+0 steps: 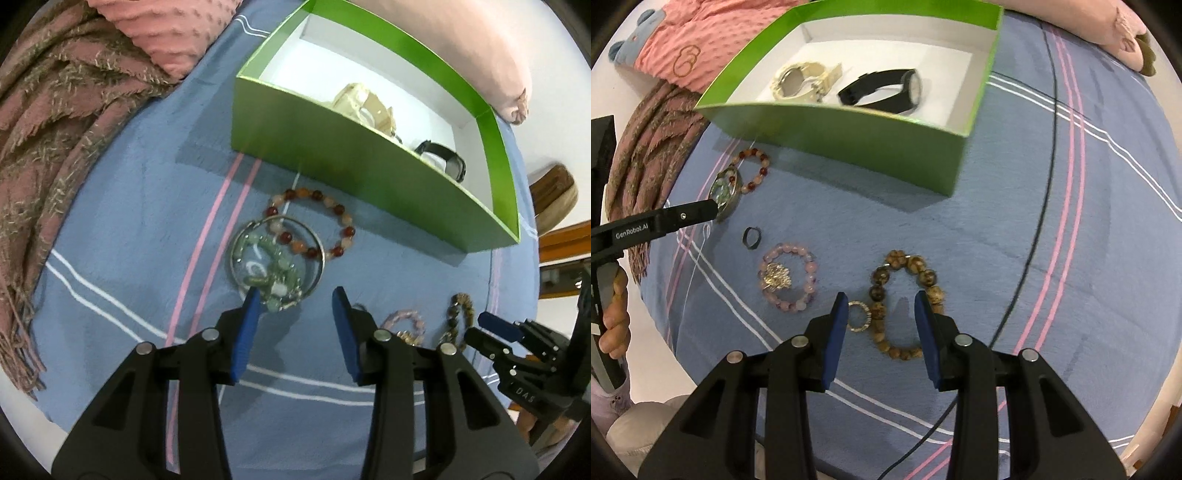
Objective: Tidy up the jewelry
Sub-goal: 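Move the right tool to the brown wooden bead bracelet, then close the right tool on the brown bead bracelet and lift it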
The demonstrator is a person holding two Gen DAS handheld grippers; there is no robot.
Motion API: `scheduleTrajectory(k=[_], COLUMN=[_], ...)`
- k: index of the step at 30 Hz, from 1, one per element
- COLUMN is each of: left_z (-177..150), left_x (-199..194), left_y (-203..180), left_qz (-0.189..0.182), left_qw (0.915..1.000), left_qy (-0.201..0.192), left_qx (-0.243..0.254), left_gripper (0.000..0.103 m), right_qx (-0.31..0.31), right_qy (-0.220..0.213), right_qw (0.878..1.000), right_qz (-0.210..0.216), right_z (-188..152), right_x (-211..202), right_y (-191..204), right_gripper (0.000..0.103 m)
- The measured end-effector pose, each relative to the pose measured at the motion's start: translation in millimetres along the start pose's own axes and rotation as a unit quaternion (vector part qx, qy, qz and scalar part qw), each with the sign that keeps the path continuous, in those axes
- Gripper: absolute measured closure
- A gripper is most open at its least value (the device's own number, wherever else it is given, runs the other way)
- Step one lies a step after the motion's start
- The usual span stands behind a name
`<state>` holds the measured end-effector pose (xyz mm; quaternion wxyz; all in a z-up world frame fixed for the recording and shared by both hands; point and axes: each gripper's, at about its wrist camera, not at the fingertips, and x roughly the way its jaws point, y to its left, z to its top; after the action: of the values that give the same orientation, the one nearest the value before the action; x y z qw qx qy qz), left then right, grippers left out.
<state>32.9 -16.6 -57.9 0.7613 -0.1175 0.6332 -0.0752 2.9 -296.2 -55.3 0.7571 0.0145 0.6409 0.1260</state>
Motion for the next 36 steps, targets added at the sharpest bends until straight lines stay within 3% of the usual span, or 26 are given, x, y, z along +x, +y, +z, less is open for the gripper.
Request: scheduleTrajectory(k=[5,25,30,36], left_z=[10,25,22,20], left_x=[11,38,32,15], left_y=[-3,-31,-31,-34], left_qz=[0.004,0.024,0.019,0.014], left_qw=[0.9999,0.9994,0.9996,0.9997], left_qy=[0.013,0.019,0.011,-0.006], left_qx=[-0.004,0.017,0.019,0.018], left_gripper=[0.079,0.077,0.089,0.089], right_qx=[0.014,0.016,0.021,0.021], right_qy=[-0.006,-0.002,-0.006,-0.010], right_qw=[1.000,1.000,1.000,1.000], right_qz=[-0.007,-0.016,-0.018,-0.019], right_z=[2,1,2,2], right_x=[-1,11,11,6], right_y=[-11,-10,-9,-13], right_gripper=[0.065,0.065,0.065,0.065])
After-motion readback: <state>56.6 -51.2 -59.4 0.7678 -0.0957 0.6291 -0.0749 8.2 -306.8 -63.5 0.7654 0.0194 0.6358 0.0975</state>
